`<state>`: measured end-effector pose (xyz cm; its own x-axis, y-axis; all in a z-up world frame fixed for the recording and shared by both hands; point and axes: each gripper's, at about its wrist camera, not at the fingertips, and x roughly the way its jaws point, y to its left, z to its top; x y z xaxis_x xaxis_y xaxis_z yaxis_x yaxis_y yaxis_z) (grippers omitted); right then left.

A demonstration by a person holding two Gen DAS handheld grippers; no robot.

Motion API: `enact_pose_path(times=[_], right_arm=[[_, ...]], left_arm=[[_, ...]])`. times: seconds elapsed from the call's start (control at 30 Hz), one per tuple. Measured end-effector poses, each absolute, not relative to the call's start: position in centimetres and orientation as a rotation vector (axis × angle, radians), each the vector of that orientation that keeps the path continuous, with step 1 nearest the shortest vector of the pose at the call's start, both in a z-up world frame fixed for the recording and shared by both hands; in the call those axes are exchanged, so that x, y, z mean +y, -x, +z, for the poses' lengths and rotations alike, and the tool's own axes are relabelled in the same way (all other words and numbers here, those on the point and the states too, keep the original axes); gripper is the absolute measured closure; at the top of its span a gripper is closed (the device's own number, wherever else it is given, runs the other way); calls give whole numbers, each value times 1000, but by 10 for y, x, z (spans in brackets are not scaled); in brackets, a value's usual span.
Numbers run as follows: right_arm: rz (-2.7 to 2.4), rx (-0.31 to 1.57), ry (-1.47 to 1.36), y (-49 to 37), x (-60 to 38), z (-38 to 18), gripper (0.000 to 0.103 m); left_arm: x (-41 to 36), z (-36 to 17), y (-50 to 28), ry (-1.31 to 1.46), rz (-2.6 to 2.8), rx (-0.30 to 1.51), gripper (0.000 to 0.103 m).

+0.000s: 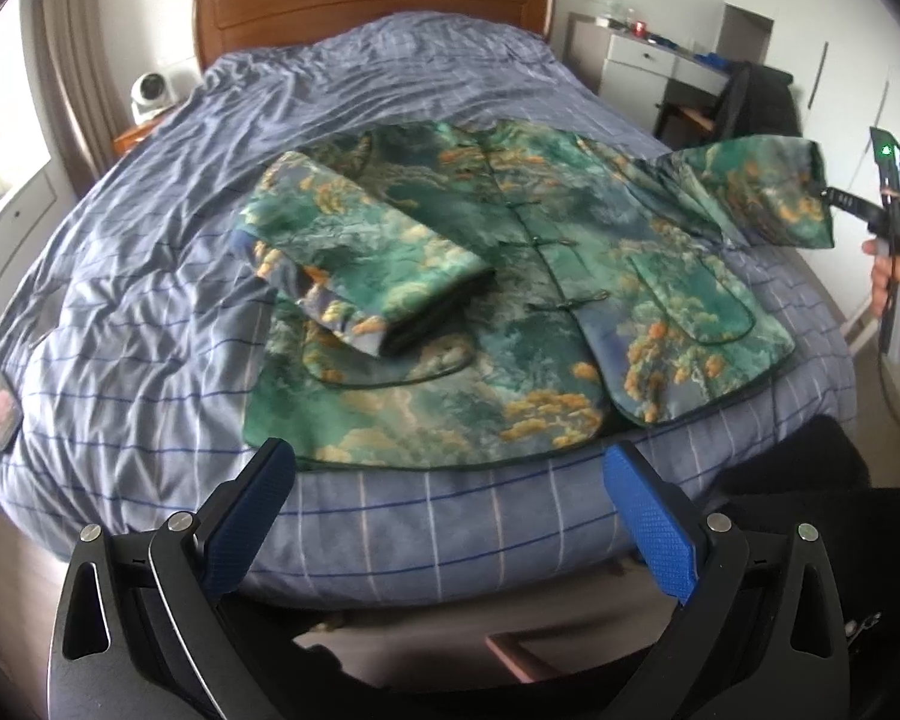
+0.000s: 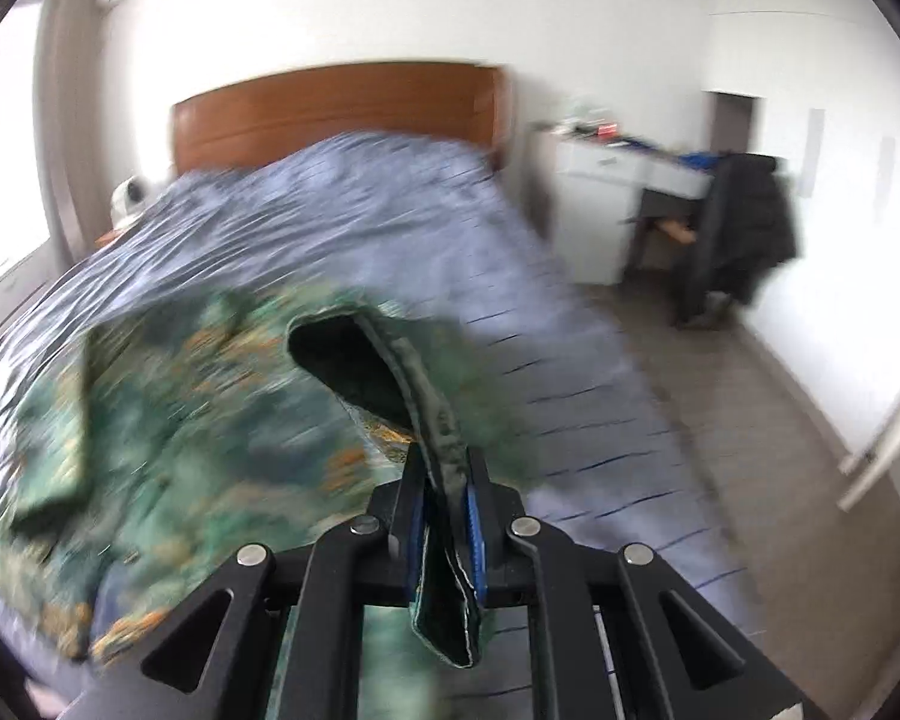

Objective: Fold large clothes

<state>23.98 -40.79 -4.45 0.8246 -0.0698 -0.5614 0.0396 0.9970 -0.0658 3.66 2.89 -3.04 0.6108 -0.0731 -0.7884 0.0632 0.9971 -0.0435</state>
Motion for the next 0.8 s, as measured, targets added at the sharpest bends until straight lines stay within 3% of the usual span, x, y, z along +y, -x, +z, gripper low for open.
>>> enact_pose_path(times=[0.13, 0.2, 0.23, 0.4, 0.57, 0.8], right_arm=[[-276, 578, -41, -245, -485, -38, 86], [-410, 563, -52, -241, -515, -40, 60], [-478, 548, -46, -236, -528, -42, 59], [-579, 542, -59, -202, -554, -54, 58], [-440, 586, -65, -163, -507, -84, 58], [-246, 683, -122, -128, -422, -133, 57]], left_arm=[[34, -23, -43, -35, -48, 887, 1], [40, -21, -48, -70, -22, 875, 1], [43, -21, -52, -91, -7, 872, 1], [59, -30, -79, -187, 19, 870, 1], [55, -47, -122, -294, -100, 895, 1], [15, -125, -192, -579, -253, 991, 1]])
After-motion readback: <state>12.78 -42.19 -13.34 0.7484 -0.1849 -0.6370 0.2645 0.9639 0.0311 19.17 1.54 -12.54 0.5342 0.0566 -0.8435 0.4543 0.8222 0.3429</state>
